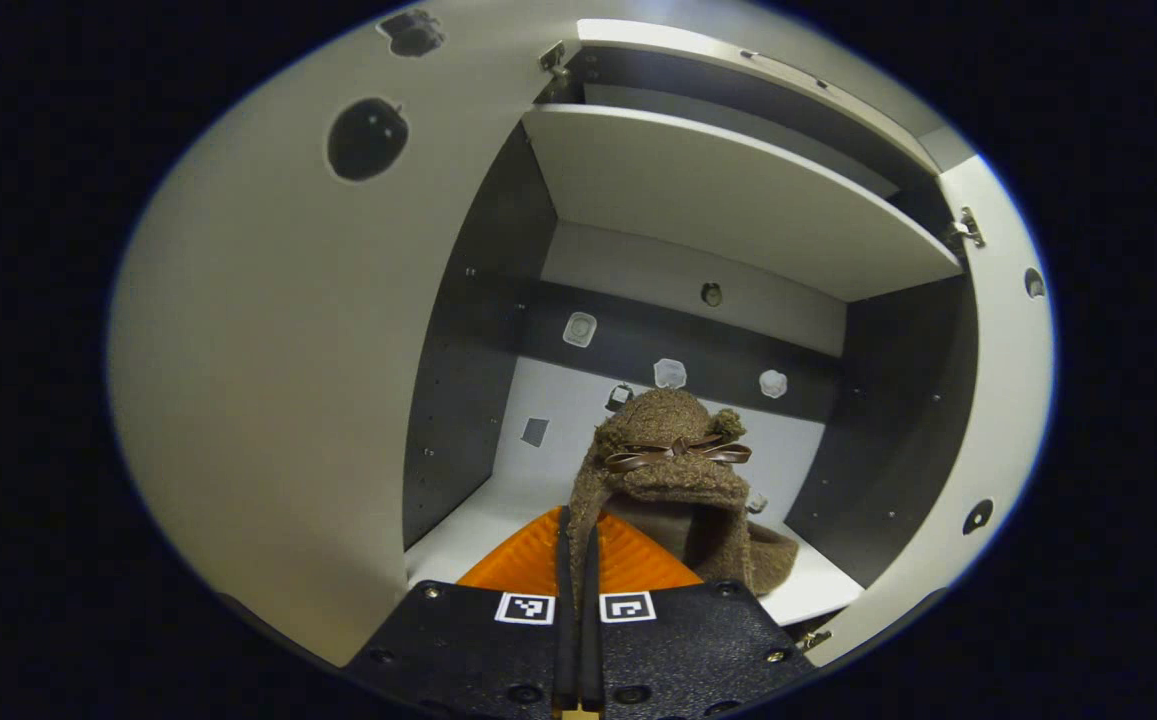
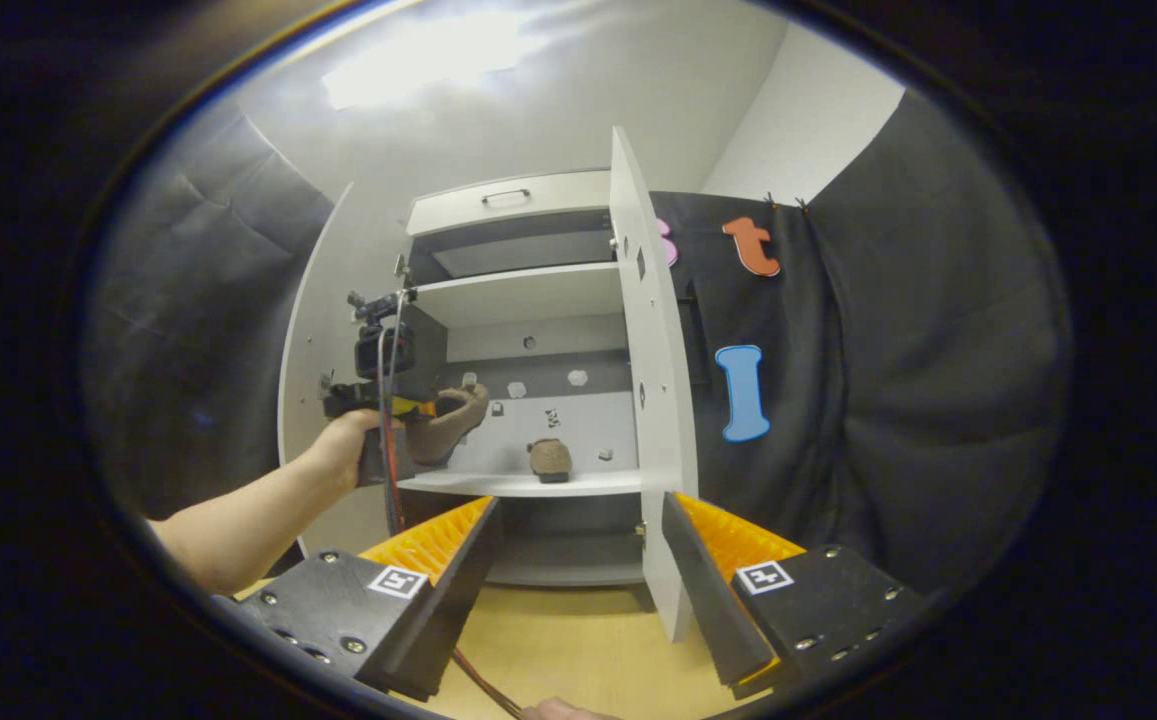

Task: Grab one shoe with the right hand and put it into the shoe cabinet, grab the other shoe with the left hand and put it into the shoe cabinet; then close the right door with the right hand and the left door with the left hand.

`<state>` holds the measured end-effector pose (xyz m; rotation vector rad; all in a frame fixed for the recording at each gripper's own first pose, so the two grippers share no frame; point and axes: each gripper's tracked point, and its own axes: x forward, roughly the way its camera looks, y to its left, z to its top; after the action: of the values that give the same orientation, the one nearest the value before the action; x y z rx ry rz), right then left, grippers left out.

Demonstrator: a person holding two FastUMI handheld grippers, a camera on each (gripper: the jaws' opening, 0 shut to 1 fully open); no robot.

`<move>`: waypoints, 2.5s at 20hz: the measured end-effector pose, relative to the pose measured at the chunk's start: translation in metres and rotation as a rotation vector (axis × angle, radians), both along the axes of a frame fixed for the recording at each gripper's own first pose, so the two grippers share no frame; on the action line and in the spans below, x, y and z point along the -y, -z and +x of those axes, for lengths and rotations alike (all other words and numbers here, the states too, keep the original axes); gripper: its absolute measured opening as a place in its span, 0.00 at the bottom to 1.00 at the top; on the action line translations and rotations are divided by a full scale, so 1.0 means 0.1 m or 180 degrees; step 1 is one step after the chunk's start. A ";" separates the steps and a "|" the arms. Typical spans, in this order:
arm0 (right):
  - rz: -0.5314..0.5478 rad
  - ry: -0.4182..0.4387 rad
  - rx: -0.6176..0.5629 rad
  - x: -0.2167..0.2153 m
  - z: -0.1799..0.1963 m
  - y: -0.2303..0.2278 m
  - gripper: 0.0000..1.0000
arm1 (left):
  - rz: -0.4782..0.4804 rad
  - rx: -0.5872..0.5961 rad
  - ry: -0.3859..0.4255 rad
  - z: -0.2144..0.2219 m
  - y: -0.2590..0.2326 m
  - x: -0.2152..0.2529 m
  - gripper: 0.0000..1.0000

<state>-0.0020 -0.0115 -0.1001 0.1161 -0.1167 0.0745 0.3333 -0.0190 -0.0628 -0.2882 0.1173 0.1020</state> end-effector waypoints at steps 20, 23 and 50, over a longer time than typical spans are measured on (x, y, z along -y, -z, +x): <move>0.0130 0.0029 -0.0154 0.20 0.26 0.32 0.96 | -0.0278 -0.0147 -0.0052 0.82 0.62 -0.03 0.42; 0.0198 0.0096 -0.0157 0.27 0.17 0.29 0.96 | -0.0242 -0.0173 0.0185 0.73 0.63 0.08 0.69; -0.0306 0.0568 -0.0473 2.20 0.39 -0.50 0.96 | 0.0592 0.0198 0.0849 -3.10 -0.04 0.20 0.97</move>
<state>0.0371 -0.2313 -0.0503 0.0147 0.0252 -0.1064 0.0235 -0.0387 -0.0587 -0.0882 0.0829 -0.1602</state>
